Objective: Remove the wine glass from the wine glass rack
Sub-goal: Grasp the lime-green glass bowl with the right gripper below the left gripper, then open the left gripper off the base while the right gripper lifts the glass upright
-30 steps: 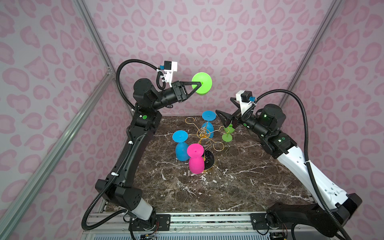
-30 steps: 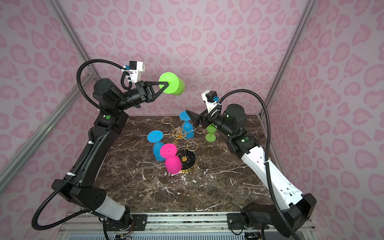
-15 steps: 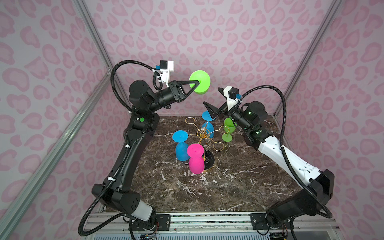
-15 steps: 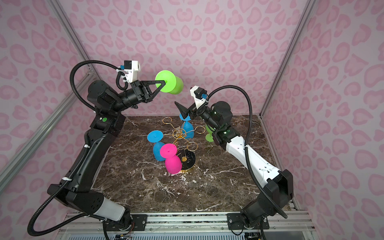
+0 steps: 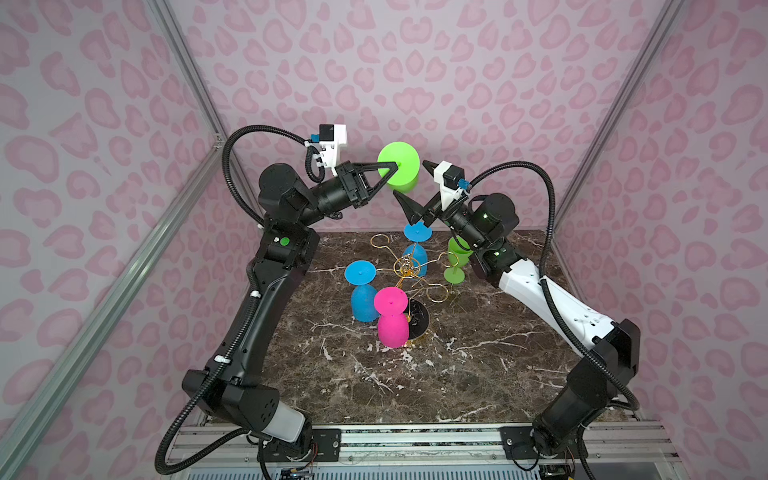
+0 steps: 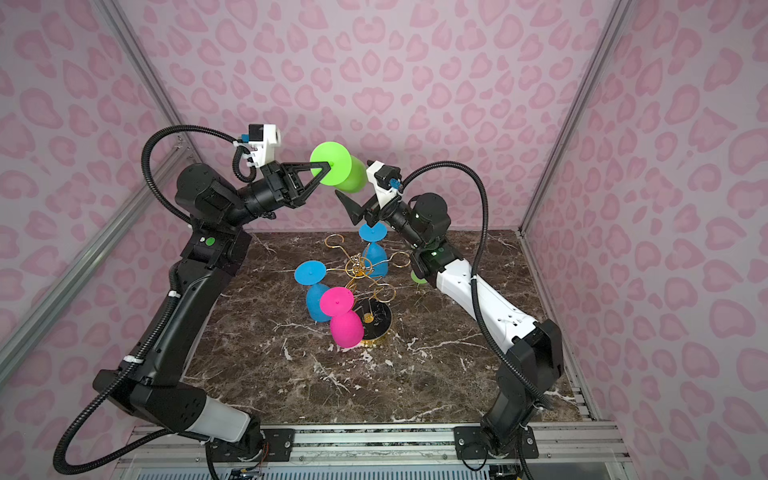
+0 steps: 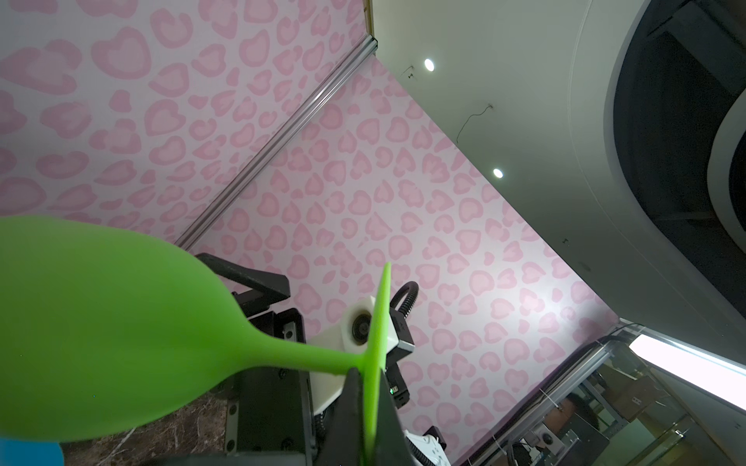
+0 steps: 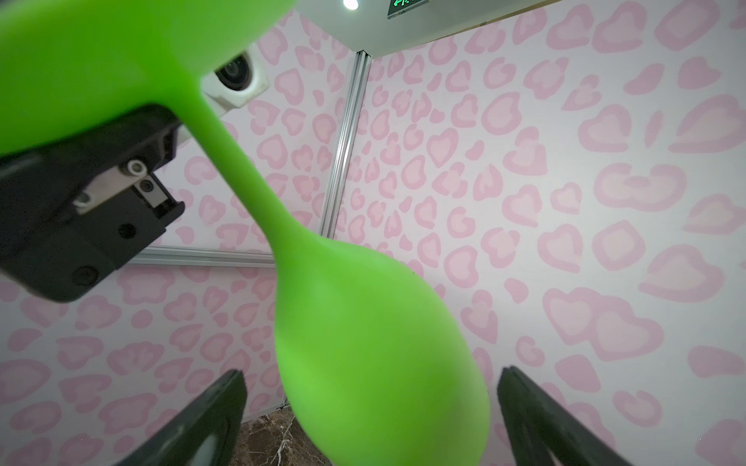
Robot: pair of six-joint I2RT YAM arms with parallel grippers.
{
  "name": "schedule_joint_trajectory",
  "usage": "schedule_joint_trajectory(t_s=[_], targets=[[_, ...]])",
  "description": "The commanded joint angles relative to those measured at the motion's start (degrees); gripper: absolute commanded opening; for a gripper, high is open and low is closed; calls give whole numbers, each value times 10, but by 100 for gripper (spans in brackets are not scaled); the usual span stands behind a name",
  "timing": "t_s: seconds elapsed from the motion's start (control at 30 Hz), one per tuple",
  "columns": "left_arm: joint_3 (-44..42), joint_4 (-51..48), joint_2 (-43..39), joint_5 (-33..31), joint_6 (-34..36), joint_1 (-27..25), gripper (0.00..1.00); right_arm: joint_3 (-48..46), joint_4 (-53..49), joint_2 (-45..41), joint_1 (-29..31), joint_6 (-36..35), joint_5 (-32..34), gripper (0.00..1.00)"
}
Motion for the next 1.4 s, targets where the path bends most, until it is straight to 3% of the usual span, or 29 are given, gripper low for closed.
schedule_joint_trajectory(t_s=[0.0,0.9,1.37], targets=[[-6,39,-7,-1,-11,-2,4,13,1,11,3,-5,11,99],[-29,105,-8,7,-70,-1,4,82,-46,64,13,-15,17,86],[-30,116,-8,17,-92,-2,4,82,-34,65,19,-22,46,95]])
